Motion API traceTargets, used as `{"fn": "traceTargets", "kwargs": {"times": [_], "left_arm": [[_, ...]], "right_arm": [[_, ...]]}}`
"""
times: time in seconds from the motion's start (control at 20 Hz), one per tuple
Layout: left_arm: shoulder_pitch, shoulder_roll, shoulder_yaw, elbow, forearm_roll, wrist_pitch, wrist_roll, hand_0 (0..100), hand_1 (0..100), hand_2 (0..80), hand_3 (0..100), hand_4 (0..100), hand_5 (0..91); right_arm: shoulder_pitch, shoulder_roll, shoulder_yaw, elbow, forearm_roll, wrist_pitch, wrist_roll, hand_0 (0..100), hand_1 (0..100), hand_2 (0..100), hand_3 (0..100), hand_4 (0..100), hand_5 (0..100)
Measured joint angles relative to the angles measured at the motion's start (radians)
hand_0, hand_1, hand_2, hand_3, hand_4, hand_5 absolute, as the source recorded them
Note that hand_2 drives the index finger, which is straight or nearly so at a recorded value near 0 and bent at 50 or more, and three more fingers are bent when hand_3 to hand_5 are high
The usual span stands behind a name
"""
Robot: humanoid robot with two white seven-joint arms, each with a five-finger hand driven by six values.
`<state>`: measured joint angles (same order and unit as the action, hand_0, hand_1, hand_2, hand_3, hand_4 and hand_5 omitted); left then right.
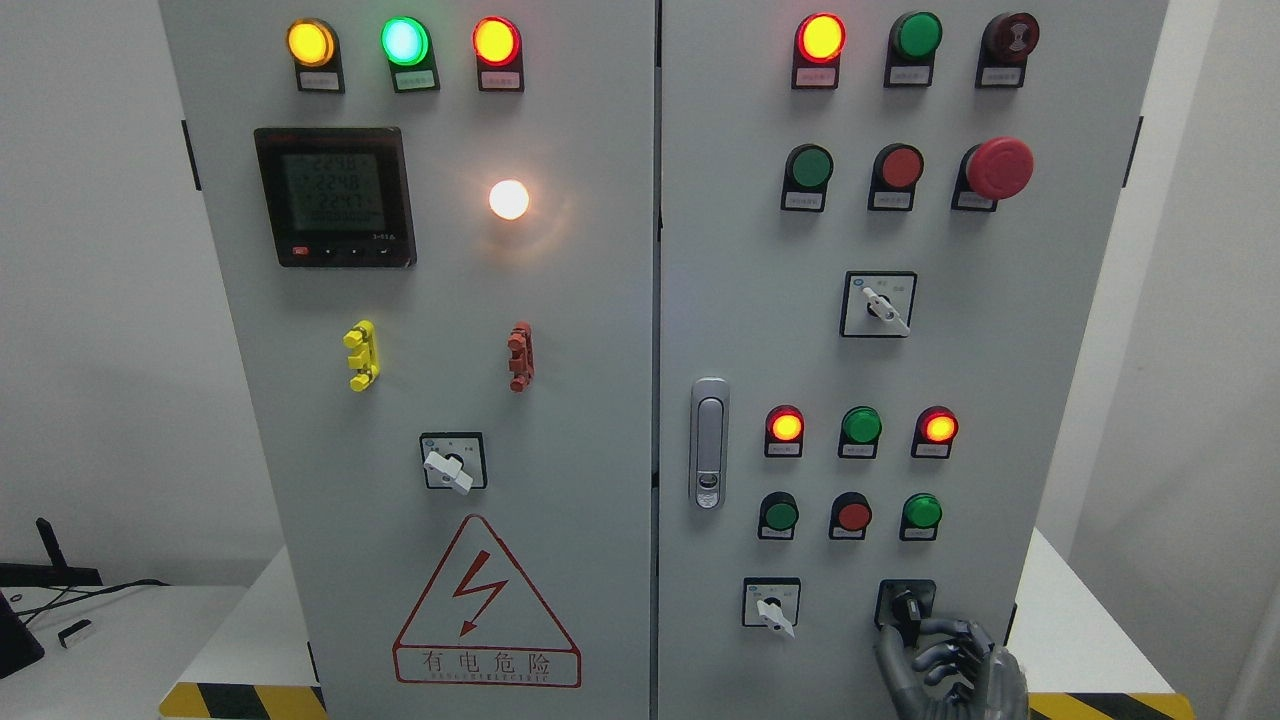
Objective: Trip black knob to open circuit
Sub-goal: 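Twist the black knob with the right hand to its other position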
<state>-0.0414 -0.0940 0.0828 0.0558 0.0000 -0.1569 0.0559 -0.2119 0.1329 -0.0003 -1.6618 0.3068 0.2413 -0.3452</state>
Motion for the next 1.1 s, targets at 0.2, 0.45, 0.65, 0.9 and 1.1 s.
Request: {"fn": "traceTargets", "kwargs": {"times": [0.2, 0.45, 0.65, 0.9, 1.1], "left_arm": [[0.0, 0.0, 0.0, 0.0, 0.0, 0.0, 0.0, 12, 39, 0.0, 0, 0, 0.0], [0.0, 0.0, 0.0, 0.0, 0.0, 0.0, 0.0, 12, 39, 0.0, 0, 0, 0.0], [0.0, 0.0, 0.0, 0.0, 0.0, 0.0, 0.0, 12, 39, 0.0, 0, 0, 0.0], [0.0, 0.0, 0.0, 0.0, 0.0, 0.0, 0.0, 12, 39, 0.0, 0, 0, 0.0], [0.0, 0.0, 0.0, 0.0, 0.0, 0.0, 0.0, 12, 39, 0.0, 0, 0, 0.0]], "right_arm": [[-0.001, 0.0, 0.0, 0.0, -0.001, 0.001, 0.002, 30, 73, 52, 78, 84, 96], [-0.001, 0.0, 0.0, 0.0, -0.001, 0.003, 0.006, 30, 73, 52, 78, 84, 96], [-0.001, 0.0, 0.0, 0.001, -0.002, 0.005, 0.009, 30, 73, 53, 79, 84, 96], [-0.001, 0.0, 0.0, 0.001, -0.003, 0.005, 0.013, 30, 73, 53, 79, 84, 96], [-0.001, 0.0, 0.0, 0.001, -0.004, 0.005, 0.017, 30, 73, 53, 80, 85, 96]]}}
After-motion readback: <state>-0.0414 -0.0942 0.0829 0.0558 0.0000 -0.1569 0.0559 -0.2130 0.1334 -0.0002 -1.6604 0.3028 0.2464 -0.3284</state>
